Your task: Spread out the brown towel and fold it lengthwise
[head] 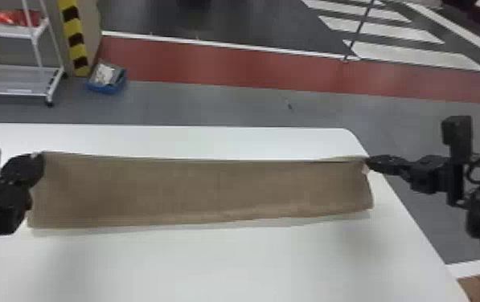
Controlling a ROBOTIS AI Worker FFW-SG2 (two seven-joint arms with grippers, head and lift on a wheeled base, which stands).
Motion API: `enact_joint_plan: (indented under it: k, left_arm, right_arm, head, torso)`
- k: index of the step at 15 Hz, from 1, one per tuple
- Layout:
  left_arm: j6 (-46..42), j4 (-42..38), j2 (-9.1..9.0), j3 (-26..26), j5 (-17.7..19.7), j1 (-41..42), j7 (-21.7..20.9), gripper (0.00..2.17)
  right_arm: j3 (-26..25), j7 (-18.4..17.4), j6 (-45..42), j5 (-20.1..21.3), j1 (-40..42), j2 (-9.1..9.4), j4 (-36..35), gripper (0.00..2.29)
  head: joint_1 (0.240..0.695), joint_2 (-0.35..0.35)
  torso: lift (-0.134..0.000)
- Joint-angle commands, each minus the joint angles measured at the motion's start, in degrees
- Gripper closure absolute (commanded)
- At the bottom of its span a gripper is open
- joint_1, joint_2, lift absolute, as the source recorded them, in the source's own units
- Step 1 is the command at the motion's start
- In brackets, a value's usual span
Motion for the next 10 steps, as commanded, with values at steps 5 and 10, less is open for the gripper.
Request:
enact_joint_plan:
  k: [5,10]
  left_arm:
    - [0.01,7.44,0.0,-3.42,-0.63,-5.08,0.09,1.55]
    - [-0.34,10.78,-0.09,-5.53,-1.42,-7.63,1.58,1.55]
  right_arm:
    - [6.84,-4.74,-3.01,3.74,-4.74,-0.2,9.03,1.29]
    - [7.37,-5.97,-3.19,3.82,-5.7,-0.03,9.82,1.29]
  head:
    - [0.695,-0.228]
    - [0.695,-0.224]
  torso:
    - [-0.124]
    - [-0.124]
